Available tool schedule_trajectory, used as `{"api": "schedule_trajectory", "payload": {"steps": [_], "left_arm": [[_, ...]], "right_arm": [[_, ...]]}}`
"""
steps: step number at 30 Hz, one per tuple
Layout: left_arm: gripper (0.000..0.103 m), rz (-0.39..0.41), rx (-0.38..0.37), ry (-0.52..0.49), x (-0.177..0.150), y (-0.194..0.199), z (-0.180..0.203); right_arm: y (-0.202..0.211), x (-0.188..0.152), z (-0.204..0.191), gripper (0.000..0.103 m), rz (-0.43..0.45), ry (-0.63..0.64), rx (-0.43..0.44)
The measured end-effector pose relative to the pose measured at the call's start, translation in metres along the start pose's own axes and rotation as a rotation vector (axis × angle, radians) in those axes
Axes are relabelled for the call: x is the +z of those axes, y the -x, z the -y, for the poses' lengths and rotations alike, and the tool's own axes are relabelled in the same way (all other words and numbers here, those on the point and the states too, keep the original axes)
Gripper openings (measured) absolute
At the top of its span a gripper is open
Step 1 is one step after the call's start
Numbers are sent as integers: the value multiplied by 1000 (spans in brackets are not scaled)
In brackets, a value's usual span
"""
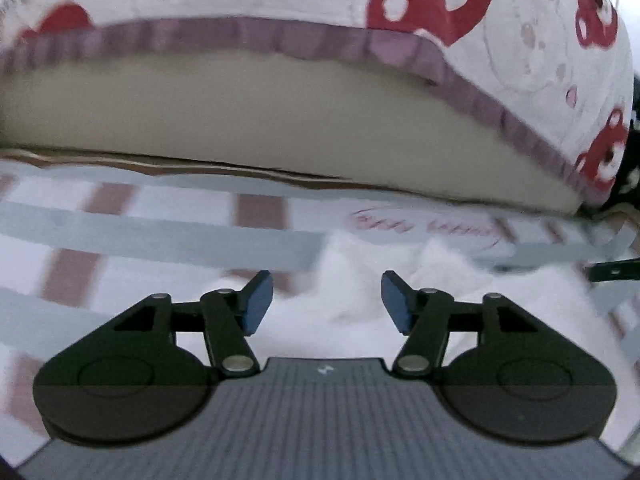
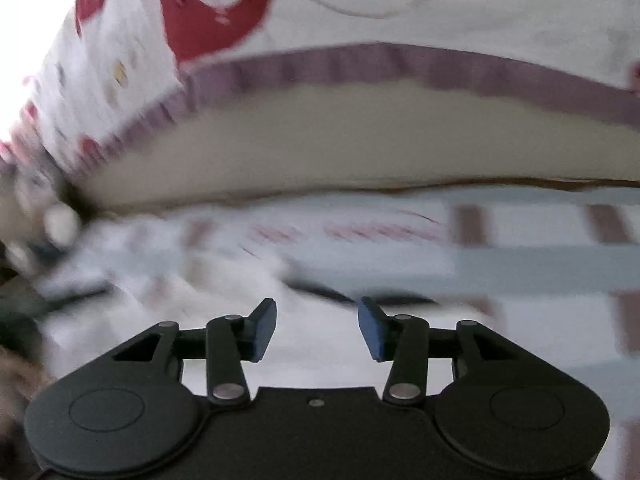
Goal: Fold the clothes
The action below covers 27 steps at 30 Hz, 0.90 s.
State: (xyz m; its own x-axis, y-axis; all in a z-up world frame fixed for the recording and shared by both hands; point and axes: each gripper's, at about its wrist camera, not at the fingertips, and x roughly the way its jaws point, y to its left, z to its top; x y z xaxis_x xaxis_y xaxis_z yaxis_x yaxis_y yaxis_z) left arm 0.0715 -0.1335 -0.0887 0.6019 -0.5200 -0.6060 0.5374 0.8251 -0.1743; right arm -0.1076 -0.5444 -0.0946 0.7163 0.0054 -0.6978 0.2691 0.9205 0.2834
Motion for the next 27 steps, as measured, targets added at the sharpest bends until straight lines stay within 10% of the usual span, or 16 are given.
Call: {"api": "schedule_trajectory", "payload": {"steps": [4, 10, 12, 13, 16, 17, 25, 27], "left_arm": [[69, -48, 164, -6, -17, 15, -25], [81, -159, 114, -25, -28, -18, -39], [58, -156, 117, -68, -29, -35, -40], [10, -121, 140, -63, -29, -36, -40], [10, 32, 191, 103, -28, -10, -46], [10, 75, 216, 133, -29, 0, -46], [10, -67, 509, -25, -41, -11, -38], [10, -62, 473, 7, -39, 9, -30]], "right_arm": [[-2, -39, 33, 52, -66, 0, -74], [-22, -44, 54, 65, -38, -70, -112], [-28, -43, 58, 71, -20, -97, -120], [-31, -42, 60, 71, -11, -111, -123], [-39, -40, 66, 49, 17, -151, -134], [-42, -39, 69, 6, 26, -164, -137], [-55, -32, 88, 8, 69, -322, -245], [-46, -30, 102, 34, 44, -475, -323]]}}
